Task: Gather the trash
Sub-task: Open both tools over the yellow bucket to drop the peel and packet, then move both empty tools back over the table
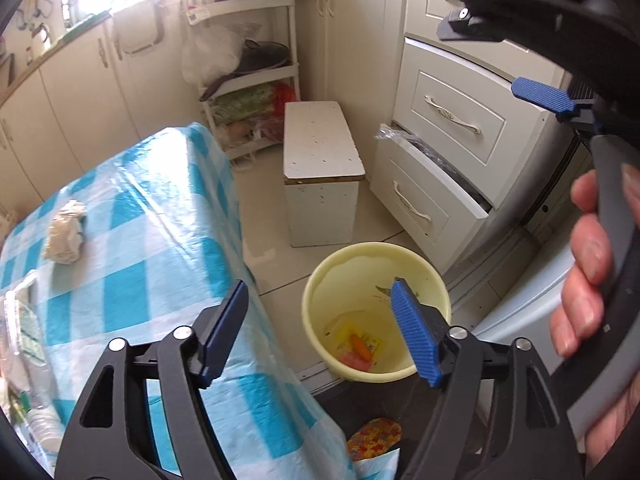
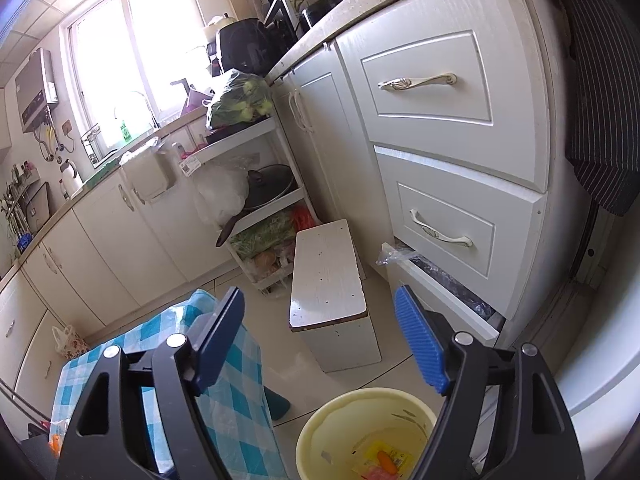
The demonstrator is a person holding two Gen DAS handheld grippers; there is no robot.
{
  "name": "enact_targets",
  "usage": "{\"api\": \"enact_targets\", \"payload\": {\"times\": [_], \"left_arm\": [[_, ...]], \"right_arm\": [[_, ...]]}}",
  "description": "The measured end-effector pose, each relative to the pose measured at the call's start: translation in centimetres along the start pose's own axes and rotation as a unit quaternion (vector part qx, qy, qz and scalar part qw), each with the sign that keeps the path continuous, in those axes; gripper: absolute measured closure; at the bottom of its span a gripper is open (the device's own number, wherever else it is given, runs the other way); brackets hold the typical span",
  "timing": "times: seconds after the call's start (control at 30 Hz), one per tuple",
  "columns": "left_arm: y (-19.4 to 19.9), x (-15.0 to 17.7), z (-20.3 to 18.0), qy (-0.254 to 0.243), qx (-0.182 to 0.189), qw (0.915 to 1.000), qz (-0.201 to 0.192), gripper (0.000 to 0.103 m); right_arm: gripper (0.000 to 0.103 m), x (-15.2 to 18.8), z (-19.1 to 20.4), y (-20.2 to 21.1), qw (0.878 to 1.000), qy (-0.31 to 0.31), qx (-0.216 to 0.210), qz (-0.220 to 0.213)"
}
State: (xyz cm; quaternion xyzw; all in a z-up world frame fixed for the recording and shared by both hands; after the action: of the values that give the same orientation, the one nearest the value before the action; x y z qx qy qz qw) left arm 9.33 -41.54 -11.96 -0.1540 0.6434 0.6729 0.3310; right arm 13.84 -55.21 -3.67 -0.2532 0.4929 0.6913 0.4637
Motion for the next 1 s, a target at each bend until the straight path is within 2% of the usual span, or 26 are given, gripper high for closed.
{"api": "enact_targets", "payload": {"times": [0.2,0.37,0.5,0.7,1.0], "left_arm": [[2.7,0.8,2.1,0.000,-0.009,1.0000,-0.004,0.021],[5.4,2.3,2.1,-0.017,0.059,0.9980,0.016,0.021],[7.9,3.7,1.4,-0.058,0.063,0.9963,-0.002,0.021],[10.4,5.3,2.7,-0.070,0.042,0.9966,-0.007,0.021],[12.0,7.8,7.5,-0.061,-0.012,0.9981,-0.002,0.020]], "right_arm": [[0.025,0.2,0.9,-0.4,1.000,0.019,0.001,0.006],[0.025,0.6,2.1,-0.8,0.999,0.047,0.000,0.019],[0.025,1.2,2.9,-1.3,0.997,0.064,0.002,0.033],[0.024,2.2,4.4,-2.0,0.995,0.087,0.002,0.050],[0.023,3.6,8.3,-2.9,0.987,0.143,-0.017,0.073]]}}
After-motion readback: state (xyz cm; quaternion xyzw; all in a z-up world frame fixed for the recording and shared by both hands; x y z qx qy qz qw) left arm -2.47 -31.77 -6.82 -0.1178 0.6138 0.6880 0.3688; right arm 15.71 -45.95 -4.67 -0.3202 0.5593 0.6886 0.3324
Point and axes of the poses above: each gripper's, at about its wrist camera, not at the fingertips, and y roughly against the way its jaws point, z to its left, x to its underside, the point moved 8 cm from there along -y, roughly the way its jaws point, and after that the axes turned 9 degrees about -x, right-handed, at the moved point
